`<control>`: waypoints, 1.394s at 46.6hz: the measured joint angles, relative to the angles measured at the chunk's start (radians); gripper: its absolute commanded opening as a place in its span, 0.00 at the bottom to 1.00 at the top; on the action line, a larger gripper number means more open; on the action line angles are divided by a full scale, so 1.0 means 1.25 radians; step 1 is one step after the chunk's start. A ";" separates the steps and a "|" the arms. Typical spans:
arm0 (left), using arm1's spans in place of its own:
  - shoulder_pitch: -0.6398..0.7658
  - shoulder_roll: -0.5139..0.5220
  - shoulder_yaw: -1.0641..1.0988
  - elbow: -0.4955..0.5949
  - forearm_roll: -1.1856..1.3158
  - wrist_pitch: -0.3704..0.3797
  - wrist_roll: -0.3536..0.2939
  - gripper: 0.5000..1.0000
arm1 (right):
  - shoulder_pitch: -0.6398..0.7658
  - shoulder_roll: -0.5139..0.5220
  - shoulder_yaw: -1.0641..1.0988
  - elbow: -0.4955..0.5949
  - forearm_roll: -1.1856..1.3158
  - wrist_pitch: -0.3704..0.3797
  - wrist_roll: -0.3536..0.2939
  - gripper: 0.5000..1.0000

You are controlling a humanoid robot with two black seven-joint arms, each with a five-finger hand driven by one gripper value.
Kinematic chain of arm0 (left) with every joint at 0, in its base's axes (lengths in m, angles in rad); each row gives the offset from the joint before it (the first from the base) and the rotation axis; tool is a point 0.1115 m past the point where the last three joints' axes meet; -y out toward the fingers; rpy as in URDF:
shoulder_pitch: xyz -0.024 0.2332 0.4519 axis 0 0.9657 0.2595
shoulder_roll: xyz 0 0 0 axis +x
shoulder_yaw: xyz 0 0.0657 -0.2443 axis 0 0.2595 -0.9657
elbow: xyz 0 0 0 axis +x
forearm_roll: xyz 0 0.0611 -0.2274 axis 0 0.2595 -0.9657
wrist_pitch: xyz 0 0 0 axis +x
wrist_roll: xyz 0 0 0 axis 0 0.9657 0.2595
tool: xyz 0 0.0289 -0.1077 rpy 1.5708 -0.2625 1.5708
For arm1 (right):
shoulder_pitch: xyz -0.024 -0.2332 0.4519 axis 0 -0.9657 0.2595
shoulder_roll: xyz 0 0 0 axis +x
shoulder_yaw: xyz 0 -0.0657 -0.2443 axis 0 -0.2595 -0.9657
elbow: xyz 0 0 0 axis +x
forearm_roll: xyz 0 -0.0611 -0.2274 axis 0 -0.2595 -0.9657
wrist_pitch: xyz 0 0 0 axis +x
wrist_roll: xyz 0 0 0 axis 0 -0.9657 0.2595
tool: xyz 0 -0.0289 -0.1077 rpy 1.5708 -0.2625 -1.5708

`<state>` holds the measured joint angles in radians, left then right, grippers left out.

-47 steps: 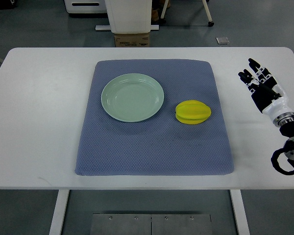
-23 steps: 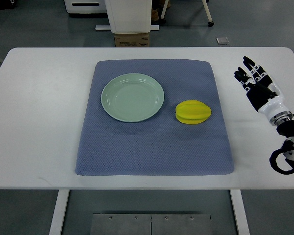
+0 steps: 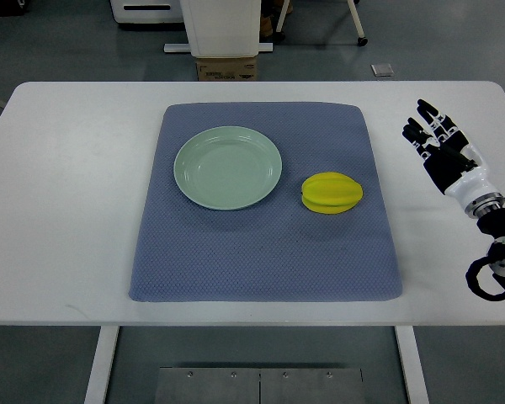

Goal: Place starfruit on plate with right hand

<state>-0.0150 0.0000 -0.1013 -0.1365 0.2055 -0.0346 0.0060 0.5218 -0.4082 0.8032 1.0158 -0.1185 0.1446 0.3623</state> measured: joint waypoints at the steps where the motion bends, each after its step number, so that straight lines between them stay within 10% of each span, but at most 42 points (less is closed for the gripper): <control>1: 0.000 0.000 0.000 0.000 0.000 0.000 0.000 1.00 | 0.000 0.000 0.000 -0.001 0.000 0.000 0.000 1.00; 65: 0.000 0.000 0.000 0.000 0.000 0.000 0.000 1.00 | 0.022 -0.046 -0.003 0.016 -0.124 -0.001 0.015 1.00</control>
<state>-0.0150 0.0000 -0.1012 -0.1365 0.2055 -0.0346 0.0062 0.5493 -0.4659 0.7990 1.0352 -0.2731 0.1430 0.3816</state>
